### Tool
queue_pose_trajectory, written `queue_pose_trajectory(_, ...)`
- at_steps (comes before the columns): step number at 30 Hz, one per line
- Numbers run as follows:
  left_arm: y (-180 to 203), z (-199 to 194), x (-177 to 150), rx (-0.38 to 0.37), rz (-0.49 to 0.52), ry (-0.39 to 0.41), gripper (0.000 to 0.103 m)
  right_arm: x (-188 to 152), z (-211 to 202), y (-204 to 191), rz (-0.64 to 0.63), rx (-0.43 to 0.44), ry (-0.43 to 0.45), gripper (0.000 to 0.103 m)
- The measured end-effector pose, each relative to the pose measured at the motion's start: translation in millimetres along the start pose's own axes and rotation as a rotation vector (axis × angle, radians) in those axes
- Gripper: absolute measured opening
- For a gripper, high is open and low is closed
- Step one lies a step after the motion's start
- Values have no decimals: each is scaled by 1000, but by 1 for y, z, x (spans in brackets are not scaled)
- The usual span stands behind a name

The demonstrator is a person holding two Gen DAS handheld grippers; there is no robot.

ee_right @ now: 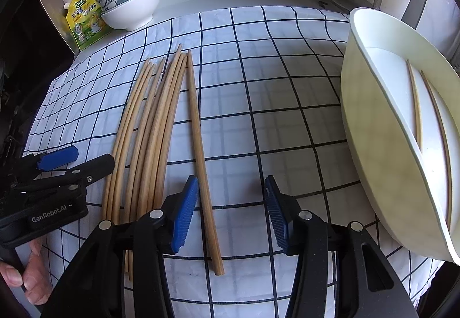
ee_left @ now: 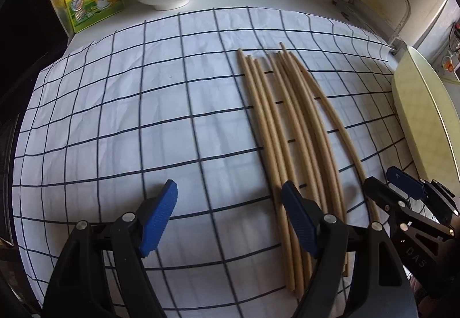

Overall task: Organize utensils
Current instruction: 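Close the right tool on one chopstick while the left tool grasps another chopstick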

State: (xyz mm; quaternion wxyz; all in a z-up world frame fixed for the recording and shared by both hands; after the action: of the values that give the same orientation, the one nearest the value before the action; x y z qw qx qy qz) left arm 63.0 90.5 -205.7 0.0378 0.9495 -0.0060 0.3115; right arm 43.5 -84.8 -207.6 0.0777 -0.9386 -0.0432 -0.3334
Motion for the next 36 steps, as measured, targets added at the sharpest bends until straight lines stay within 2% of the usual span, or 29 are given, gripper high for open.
queue_pose_trajectory(7,-15,-3,-4,25,-13,3,75,2,2,-4,-8,5,0,46)
queue_pose_trajectory(21,-3,11,10,61,25,20,75,9,12,-8,-51,-32,14,46)
queue_pose_trajectory(24,-1,11,11,59,36,27,68,10,14,-11,-81,-38,22,46)
queue_pose_trajectory(27,2,11,13,51,53,32,56,10,16,-15,-110,-39,39,46)
queue_pose_trajectory(30,8,9,15,33,78,33,31,9,16,-18,-131,-28,53,40)
queue_pose_trajectory(32,13,8,15,14,84,28,10,9,16,-22,-151,-10,51,28)
queue_pose_trajectory(35,16,7,13,1,83,21,7,9,16,-27,-170,0,48,7)
queue_pose_trajectory(36,16,6,13,-6,78,18,7,9,16,-27,-164,5,43,7)
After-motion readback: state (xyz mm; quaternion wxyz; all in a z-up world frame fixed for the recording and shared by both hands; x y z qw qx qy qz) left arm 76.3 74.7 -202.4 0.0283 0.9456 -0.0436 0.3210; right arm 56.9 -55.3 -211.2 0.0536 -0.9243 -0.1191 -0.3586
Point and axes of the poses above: each gripper's, at about its wrist camera, not at the fingertips, and z roughly the way its jaws point, y to its right, x to its top, the point moved 5 cm from there along z, roughly the way its jaws point, and after that the axes turned 13 degrees about y, right-handed, at the moved point
